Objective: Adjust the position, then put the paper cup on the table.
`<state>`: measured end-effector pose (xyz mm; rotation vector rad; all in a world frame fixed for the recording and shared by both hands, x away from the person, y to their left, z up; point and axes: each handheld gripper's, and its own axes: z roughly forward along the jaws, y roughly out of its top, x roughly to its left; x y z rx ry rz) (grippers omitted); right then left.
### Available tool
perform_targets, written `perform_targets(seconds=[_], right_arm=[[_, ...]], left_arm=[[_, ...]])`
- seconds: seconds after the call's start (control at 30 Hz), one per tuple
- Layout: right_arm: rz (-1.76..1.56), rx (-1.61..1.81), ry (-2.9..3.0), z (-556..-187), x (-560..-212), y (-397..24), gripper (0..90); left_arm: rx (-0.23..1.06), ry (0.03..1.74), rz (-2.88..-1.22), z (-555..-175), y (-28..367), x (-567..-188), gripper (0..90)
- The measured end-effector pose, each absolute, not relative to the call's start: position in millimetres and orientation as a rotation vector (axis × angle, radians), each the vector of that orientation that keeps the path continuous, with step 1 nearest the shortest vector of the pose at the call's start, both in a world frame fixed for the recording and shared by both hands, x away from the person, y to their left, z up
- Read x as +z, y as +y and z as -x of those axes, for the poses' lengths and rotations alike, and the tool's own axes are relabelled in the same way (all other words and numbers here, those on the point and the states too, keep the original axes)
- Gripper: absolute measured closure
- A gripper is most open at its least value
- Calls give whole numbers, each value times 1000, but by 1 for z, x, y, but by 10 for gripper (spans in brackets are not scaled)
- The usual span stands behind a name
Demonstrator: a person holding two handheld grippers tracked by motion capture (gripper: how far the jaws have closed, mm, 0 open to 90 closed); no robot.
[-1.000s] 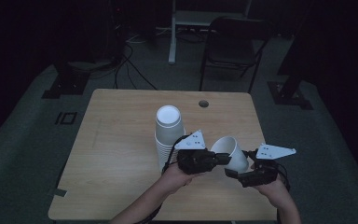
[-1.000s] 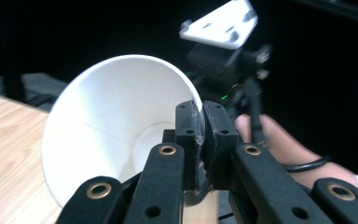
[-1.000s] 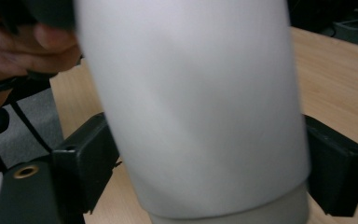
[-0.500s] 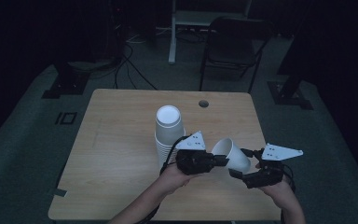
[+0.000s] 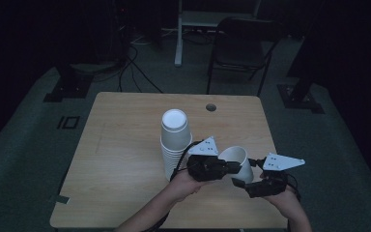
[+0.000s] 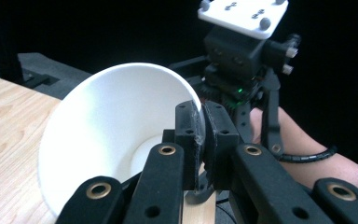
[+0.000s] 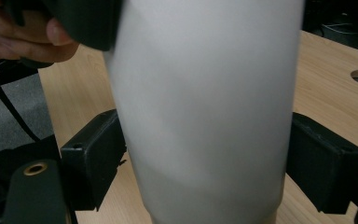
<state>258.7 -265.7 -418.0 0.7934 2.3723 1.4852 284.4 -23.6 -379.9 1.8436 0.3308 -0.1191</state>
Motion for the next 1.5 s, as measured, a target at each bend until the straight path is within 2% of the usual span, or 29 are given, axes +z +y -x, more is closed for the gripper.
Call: perform_targets(seconds=[0.13, 0.43, 0.5, 0.57, 0.6, 0.77, 0.9, 1.1, 1.23, 1.5], right_arm=[[-800, 1502, 2363, -262, -421, -257, 174], [-827, 1555, 2315, -263, -426, -252, 182], [-840, 1556, 2297, -262, -426, -253, 183], [-851, 1569, 2273, -263, -425, -256, 184], [-858, 1576, 2265, -263, -424, -258, 184], [-875, 1586, 2229, -262, -419, -263, 184], [-877, 1579, 2214, -262, -416, -266, 184], [-872, 1589, 2196, -261, -409, -267, 184], [-867, 1597, 2189, -262, -405, -267, 184], [-877, 1598, 2150, -263, -401, -269, 184]], left_arm=[[-141, 311, -1837, -284, -28, -380, 855], [-103, 299, -1828, -284, -29, -380, 832], [-75, 316, -1819, -282, -29, -378, 704], [-22, 312, -1813, -279, -27, -376, 522], [-24, 305, -1807, -278, -26, -375, 469], [-9, 334, -1763, -277, -20, -371, 269], [42, 382, -1762, -275, -17, -367, 169], [110, 339, -1782, -261, -14, -358, 149], [103, 319, -1774, -254, -9, -350, 149], [149, 295, -1738, -235, 16, -337, 150]])
